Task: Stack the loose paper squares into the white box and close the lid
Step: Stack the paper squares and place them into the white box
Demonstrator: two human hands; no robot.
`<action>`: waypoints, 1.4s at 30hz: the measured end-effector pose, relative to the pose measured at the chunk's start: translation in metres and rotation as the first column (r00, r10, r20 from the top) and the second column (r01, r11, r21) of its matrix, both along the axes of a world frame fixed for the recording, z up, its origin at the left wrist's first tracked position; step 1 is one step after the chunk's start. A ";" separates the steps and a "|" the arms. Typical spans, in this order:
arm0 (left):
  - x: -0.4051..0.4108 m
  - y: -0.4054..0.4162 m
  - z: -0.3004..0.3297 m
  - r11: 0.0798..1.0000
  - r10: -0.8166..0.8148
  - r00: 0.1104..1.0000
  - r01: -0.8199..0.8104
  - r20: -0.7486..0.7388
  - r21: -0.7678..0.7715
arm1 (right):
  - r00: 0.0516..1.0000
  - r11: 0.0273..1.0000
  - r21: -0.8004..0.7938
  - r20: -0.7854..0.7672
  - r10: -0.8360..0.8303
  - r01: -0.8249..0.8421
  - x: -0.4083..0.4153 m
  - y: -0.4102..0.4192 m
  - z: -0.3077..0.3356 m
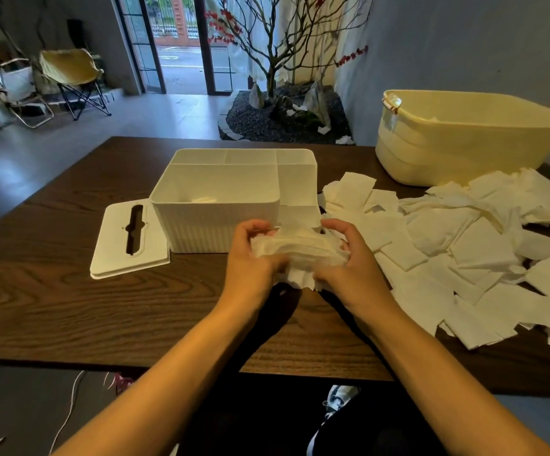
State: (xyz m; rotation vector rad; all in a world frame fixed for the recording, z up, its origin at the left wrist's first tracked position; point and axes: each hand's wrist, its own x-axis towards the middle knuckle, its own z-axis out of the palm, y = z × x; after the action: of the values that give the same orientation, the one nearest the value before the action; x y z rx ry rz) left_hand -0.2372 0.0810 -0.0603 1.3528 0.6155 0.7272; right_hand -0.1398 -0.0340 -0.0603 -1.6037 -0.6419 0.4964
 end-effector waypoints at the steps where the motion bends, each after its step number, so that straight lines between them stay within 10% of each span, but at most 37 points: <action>1: 0.004 -0.004 0.000 1.000 -0.017 1.000 0.017 0.011 -0.018 | 1.000 0.999 0.013 -0.004 -0.029 0.029 -0.002 0.004 -0.002; 22: -0.027 0.032 0.001 0.893 -0.339 0.924 0.376 -0.178 0.249 | 0.933 0.935 -0.208 0.158 0.323 -0.288 0.028 -0.021 0.009; 42: -0.030 0.024 -0.005 0.933 -0.203 0.971 0.230 -0.123 0.278 | 0.948 0.952 -0.066 0.094 0.305 -0.300 0.006 0.004 0.005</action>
State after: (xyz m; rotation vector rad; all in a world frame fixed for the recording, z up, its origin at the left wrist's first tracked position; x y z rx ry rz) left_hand -0.2676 0.1051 -0.0650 1.7053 0.4322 0.5916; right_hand -0.1334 -0.0300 -0.0550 -1.5932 -0.9694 0.6624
